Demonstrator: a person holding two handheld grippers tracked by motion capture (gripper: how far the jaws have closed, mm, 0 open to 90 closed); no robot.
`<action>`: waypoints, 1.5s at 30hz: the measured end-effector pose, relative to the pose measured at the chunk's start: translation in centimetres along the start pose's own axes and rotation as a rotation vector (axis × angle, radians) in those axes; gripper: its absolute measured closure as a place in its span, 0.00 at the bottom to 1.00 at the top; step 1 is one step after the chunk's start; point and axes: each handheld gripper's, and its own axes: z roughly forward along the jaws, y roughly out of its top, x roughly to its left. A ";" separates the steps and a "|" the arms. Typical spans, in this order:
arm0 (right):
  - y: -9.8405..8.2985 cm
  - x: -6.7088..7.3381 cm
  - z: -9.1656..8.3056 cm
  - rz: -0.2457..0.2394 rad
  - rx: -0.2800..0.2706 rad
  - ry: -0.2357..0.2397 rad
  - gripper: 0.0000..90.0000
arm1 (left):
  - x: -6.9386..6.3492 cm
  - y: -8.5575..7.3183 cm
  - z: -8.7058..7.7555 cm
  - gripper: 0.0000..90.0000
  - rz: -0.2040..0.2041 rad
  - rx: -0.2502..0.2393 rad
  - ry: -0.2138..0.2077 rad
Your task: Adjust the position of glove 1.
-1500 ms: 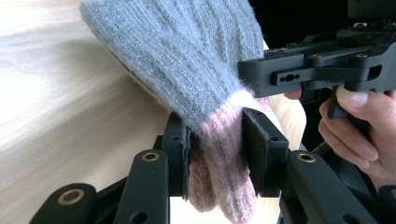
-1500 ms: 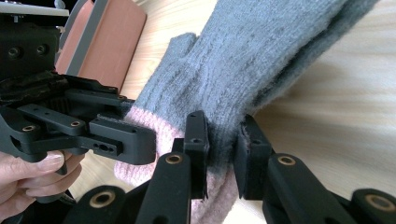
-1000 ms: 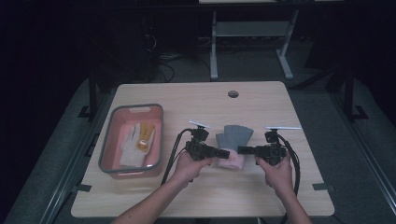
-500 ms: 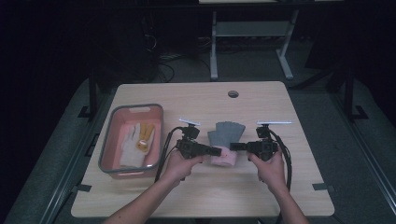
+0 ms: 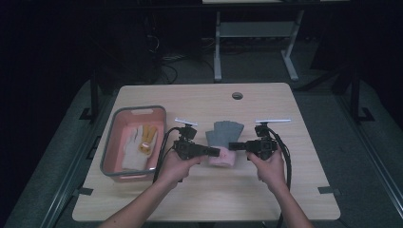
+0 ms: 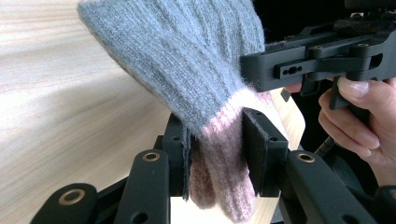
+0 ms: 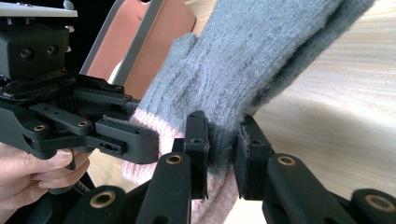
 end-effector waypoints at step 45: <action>3.3 4.3 3.4 -0.067 0.046 0.038 0.85 | 2.1 0.2 -5.5 0.71 -0.016 -0.070 0.026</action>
